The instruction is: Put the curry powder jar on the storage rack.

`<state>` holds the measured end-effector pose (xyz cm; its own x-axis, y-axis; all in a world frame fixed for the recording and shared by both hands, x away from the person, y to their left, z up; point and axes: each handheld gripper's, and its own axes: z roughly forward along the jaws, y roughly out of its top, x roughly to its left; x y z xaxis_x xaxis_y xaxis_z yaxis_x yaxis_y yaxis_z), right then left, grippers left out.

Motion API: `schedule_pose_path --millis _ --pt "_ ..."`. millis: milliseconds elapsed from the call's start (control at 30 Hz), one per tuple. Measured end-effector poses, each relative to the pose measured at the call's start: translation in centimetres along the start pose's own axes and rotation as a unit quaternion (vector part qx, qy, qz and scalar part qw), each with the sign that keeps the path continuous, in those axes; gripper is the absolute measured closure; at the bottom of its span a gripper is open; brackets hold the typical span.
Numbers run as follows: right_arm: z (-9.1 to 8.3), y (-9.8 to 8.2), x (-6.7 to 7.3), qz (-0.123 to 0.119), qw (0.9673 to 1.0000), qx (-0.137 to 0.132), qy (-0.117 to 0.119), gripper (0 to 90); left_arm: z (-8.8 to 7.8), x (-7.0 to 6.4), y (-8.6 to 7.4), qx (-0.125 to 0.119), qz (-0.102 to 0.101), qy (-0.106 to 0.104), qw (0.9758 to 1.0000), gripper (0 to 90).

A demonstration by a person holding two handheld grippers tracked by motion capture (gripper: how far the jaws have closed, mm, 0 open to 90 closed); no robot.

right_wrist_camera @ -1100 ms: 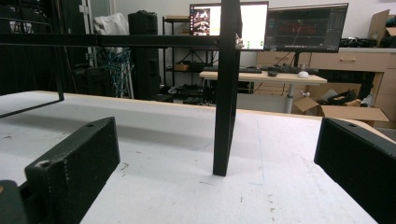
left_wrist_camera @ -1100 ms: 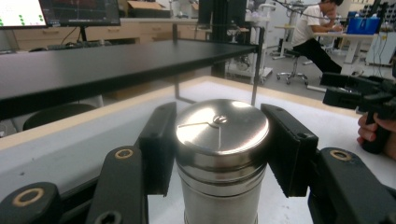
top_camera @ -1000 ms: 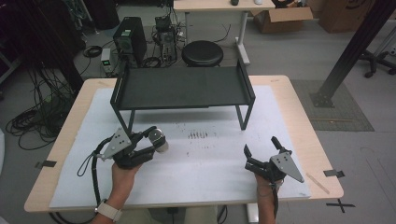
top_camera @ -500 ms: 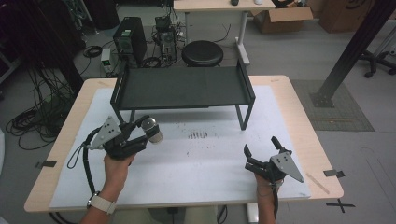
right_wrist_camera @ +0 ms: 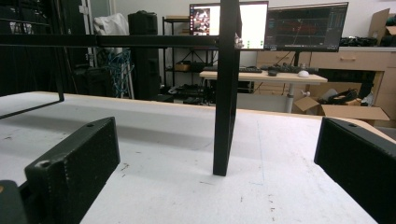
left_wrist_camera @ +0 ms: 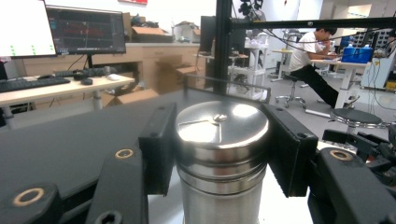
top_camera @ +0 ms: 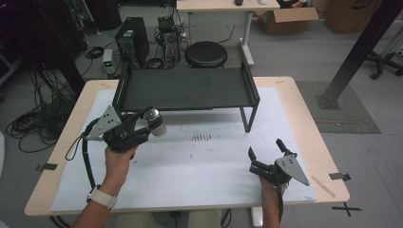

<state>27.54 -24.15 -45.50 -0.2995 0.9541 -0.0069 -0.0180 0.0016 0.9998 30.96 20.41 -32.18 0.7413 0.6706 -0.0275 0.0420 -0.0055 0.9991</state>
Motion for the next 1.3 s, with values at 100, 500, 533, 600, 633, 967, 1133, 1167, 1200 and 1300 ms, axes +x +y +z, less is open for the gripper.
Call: schedule_pose_path --millis 100,500,533,600,633,967,1133,1167,1200,1300 --pt "0.0 0.0 0.0 0.0 1.0 0.0 0.0 0.0 0.2 0.1 0.5 -0.002 0.0 -0.001 1.0 48.8" --pt "0.0 0.0 0.0 0.0 1.0 -0.001 0.0 0.0 1.2 1.3 2.0 -0.01 -0.006 0.003 0.9999 48.9" --pt "0.0 0.0 0.0 0.001 1.0 -0.001 0.0 0.0 1.3 1.6 2.2 -0.01 -0.008 0.003 0.9999 48.9" --pt "0.0 0.0 0.0 0.001 1.0 -0.001 0.0 0.0 1.6 1.9 2.5 -0.011 -0.009 0.004 0.9999 48.9" --pt "0.0 0.0 0.0 0.002 1.0 -0.001 0.0 0.0 1.7 2.1 2.6 -0.012 -0.01 0.005 0.9999 48.9" --pt "0.0 0.0 -0.1 0.002 1.0 0.0 0.0 0.0 3.3 3.3 3.5 -0.01 -0.018 0.005 0.9998 48.9" --pt "0.0 0.0 -0.1 0.003 1.0 0.0 0.0 0.0 4.3 3.6 4.1 -0.006 -0.012 0.006 0.9999 48.9" --pt "0.0 0.0 -0.1 0.003 1.0 0.0 0.0 0.0 4.6 3.7 4.2 -0.006 -0.012 0.006 0.9999 48.9" --pt "0.0 0.0 -0.1 0.003 1.0 0.0 0.0 0.0 4.8 3.7 4.4 -0.005 -0.011 0.005 0.9999 48.9" --pt "0.0 0.0 -0.1 0.004 1.0 0.0 0.0 0.0 5.7 4.0 4.8 -0.001 -0.004 0.007 1.0 48.9"
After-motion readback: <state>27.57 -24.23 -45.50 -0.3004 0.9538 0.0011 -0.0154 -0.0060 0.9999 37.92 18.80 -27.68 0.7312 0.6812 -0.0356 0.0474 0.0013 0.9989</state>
